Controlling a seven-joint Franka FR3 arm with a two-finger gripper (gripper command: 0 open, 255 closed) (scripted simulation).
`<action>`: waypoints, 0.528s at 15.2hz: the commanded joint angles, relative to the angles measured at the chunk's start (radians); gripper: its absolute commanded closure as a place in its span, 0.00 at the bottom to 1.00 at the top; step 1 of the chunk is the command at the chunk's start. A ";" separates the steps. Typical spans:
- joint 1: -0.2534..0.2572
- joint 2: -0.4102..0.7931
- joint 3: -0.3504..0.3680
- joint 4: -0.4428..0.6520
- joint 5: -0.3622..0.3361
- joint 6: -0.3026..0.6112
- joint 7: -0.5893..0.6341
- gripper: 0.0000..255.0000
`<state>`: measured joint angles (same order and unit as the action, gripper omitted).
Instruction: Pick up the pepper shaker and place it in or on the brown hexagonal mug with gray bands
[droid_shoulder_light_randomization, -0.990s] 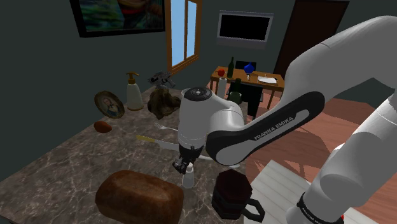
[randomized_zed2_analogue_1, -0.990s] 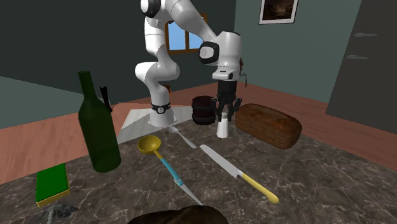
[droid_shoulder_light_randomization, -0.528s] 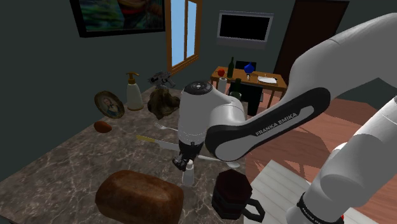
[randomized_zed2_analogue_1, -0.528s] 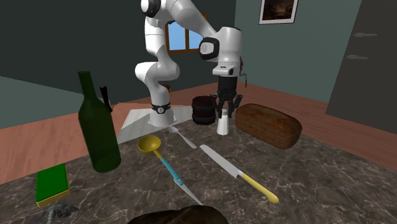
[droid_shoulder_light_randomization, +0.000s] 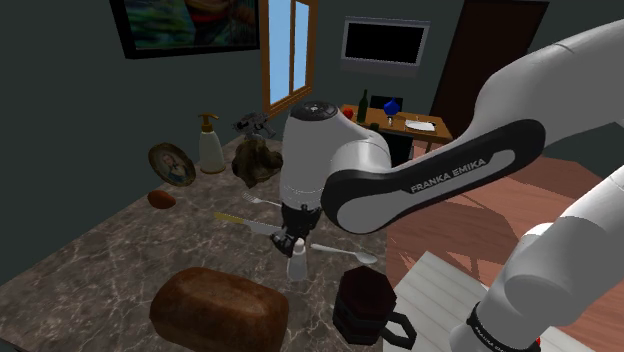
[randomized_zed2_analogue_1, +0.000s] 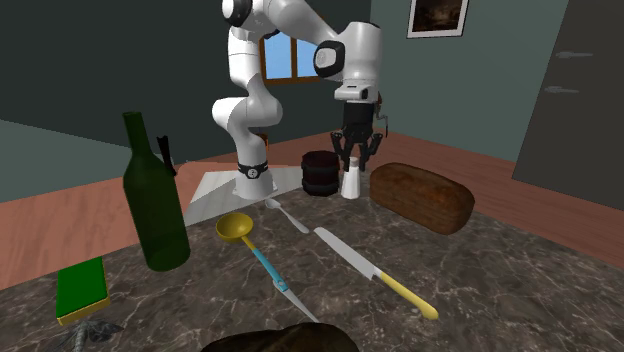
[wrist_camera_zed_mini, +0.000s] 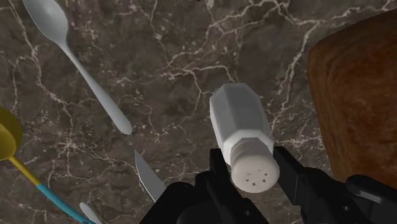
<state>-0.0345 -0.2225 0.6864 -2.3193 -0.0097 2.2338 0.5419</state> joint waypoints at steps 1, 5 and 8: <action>0.003 -0.013 -0.007 0.016 0.010 -0.027 -0.011 1.00; 0.007 -0.038 -0.019 0.051 0.026 -0.082 -0.029 1.00; 0.009 -0.053 -0.028 0.079 0.035 -0.122 -0.041 1.00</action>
<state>-0.0266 -0.2671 0.6635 -2.2467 0.0201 2.1250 0.5075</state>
